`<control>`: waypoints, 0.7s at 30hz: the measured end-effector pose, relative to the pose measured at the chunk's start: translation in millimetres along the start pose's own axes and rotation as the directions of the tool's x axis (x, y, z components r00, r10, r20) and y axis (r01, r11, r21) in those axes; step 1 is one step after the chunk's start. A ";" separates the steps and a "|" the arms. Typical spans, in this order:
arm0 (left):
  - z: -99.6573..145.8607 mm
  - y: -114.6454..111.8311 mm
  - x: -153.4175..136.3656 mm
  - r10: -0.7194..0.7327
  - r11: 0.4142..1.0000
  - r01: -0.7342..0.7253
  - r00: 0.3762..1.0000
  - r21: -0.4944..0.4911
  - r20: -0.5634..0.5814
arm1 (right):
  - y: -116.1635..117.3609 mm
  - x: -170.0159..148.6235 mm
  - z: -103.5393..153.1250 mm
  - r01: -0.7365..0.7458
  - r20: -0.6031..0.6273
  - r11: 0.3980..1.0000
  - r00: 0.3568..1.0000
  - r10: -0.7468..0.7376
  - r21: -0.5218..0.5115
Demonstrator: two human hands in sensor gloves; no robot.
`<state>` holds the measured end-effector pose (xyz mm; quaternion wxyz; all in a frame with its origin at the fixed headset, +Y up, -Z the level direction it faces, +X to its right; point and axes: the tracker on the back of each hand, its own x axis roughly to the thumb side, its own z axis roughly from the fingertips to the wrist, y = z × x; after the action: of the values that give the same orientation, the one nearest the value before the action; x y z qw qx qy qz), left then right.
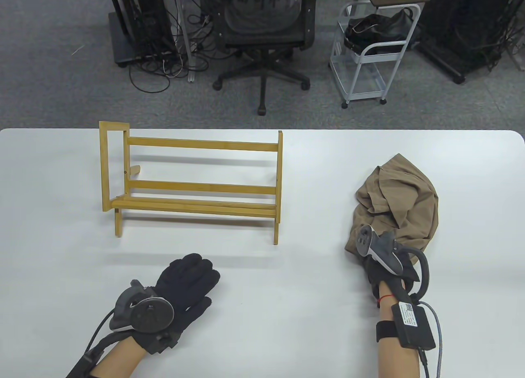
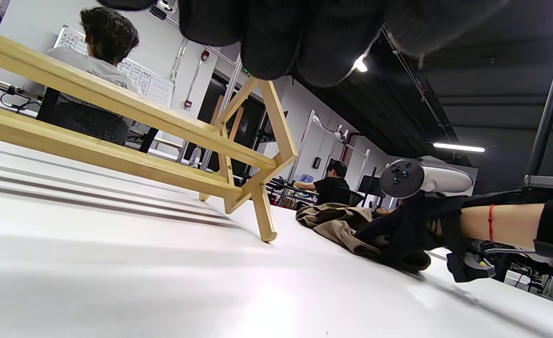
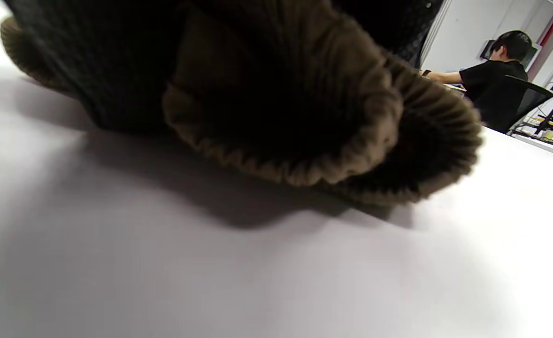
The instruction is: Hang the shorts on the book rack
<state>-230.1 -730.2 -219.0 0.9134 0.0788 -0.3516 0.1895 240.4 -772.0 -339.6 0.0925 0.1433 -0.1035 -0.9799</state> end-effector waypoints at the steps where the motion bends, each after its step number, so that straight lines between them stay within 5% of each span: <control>1: 0.1 0.0 -0.8 -0.001 1.000 0.001 1.000 0.001 -0.001 | -0.5 -0.1 -1.0 0.012 -0.001 1.000 1.000 -0.012 0.006; 15: -1.7 7.5 0.6 0.005 1.000 -0.005 1.000 0.025 -0.009 | -15.5 -17.9 7.8 0.116 -0.080 0.966 0.987 -0.137 -0.231; 21: -1.7 8.9 0.2 0.008 0.999 -0.007 1.000 0.035 -0.014 | -42.8 -46.2 23.4 0.313 -0.076 0.869 0.927 -0.368 -0.384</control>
<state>-232.5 -721.5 -220.0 0.9137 0.0922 -0.3419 0.1996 270.3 -717.0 -315.4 -0.0496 0.2114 0.1144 -0.9694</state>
